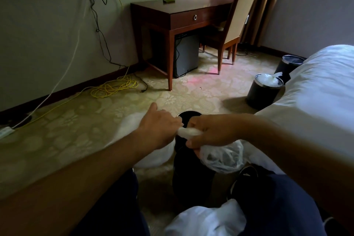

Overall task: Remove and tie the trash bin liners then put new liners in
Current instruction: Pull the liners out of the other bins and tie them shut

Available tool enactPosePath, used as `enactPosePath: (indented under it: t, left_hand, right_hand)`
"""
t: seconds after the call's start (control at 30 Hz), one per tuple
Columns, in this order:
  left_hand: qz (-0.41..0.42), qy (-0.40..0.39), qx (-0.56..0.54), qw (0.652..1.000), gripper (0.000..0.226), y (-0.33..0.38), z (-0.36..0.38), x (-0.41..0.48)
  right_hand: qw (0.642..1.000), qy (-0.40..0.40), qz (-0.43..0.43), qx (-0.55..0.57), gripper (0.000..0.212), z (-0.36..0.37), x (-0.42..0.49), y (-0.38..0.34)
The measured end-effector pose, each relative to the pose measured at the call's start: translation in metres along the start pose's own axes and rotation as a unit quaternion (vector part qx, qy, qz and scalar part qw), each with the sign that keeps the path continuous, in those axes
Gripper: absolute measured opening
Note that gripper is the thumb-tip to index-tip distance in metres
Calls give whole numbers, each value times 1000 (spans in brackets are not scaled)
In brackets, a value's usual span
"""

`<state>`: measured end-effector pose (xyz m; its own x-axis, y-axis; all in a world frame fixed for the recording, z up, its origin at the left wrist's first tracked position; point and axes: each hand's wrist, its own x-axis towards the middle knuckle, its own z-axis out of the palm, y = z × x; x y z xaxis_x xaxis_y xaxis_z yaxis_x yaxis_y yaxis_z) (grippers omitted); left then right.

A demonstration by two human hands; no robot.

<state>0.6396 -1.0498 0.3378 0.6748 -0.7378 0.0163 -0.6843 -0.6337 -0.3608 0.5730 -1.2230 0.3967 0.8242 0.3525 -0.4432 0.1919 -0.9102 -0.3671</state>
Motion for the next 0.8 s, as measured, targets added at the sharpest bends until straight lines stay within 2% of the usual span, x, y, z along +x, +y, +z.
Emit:
enactPosePath:
  t: [0.07, 0.17, 0.23, 0.27, 0.3, 0.33, 0.4, 0.43, 0.47, 0.5, 0.53, 0.57, 0.6, 0.67, 0.73, 0.8]
  left_hand:
    - [-4, 15, -9, 1000, 24, 2, 6, 3]
    - [-14, 25, -44, 999, 27, -2, 10, 7]
    - [-4, 0, -160, 987, 26, -4, 13, 8]
    - [2, -9, -247, 969, 27, -1, 13, 6]
    - [10, 0, -332, 943, 30, 3, 11, 5]
    - [14, 25, -399, 917, 33, 7, 9, 4]
    - [-8, 79, -464, 882, 27, 15, 5, 2]
    - [-36, 85, -469, 879, 21, 17, 2, 0]
    - [-65, 91, -471, 875, 15, 18, -2, -1]
    - [-82, 105, -474, 871, 12, 17, -1, -1]
    - [-88, 121, -474, 867, 13, 16, -4, -3]
    - [-89, 129, -474, 866, 18, 15, -4, -6]
    - [-81, 124, -481, 864, 19, 13, -4, -8]
    - [-52, 84, -488, 867, 22, 11, -2, -10]
    - [-14, 48, -399, 916, 32, 6, 4, -7]
    - [14, 34, -238, 971, 37, 3, 7, -5]
  right_hand:
    - [999, 18, -30, 32, 37, 1, -2, 3]
    - [983, 101, -52, 144, 55, 8, -4, 12]
    - [961, 141, -94, 220, 57, 12, -7, 15]
    - [944, 131, -128, 274, 46, 15, -8, 13]
    - [916, 114, -162, 348, 34, 18, -9, 13]
    - [875, 106, -186, 433, 34, 17, -9, 9]
    - [779, 124, -154, 594, 53, 14, -8, -3]
    - [744, 160, -116, 639, 47, 12, -7, -2]
    - [758, 210, -81, 612, 33, 8, -6, 3]
    - [837, 256, -37, 482, 21, 5, -6, 13]
    - [913, 264, 12, 310, 17, 3, -6, 22]
    - [956, 251, 64, 136, 11, 4, -5, 29]
    - [969, 230, 91, -5, 13, 5, -3, 36]
    - [951, 235, 94, -179, 30, 13, 0, 45]
    - [929, 257, 73, -257, 35, 16, -2, 45]
    - [907, 276, 76, -309, 40, 17, -1, 49]
